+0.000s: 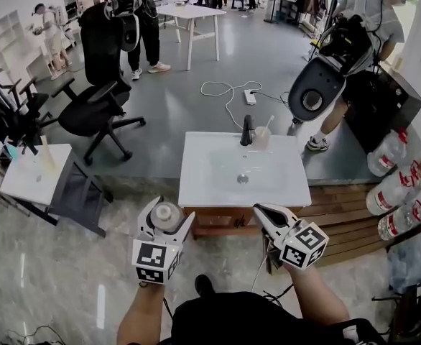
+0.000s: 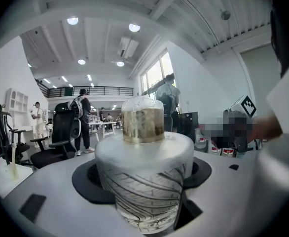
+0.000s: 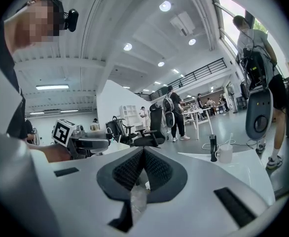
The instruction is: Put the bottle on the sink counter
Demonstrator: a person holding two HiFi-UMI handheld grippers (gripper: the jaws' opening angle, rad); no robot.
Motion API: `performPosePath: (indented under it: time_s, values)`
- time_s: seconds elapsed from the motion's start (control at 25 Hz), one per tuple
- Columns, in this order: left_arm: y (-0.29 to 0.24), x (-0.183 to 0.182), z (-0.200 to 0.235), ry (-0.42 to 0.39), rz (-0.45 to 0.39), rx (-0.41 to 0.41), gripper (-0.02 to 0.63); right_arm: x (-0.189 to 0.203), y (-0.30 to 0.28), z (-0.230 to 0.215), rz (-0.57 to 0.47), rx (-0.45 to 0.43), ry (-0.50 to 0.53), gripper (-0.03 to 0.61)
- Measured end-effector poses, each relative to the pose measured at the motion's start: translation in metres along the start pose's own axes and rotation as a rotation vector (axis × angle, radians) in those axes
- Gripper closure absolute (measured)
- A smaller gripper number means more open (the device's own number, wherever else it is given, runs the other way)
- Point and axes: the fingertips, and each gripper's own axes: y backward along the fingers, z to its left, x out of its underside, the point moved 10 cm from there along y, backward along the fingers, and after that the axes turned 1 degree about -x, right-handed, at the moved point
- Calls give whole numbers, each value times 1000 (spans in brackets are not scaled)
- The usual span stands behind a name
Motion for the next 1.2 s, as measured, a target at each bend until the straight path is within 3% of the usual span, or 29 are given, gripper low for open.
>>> performPosePath:
  time_s: [0.72, 1.2]
  values:
    - [-26, 12, 81, 5, 0, 31, 264, -2, -78, -2, 32, 51, -36, 563]
    - [-92, 7, 102, 26, 22, 11, 264, -16, -127, -71, 26, 15, -36, 563]
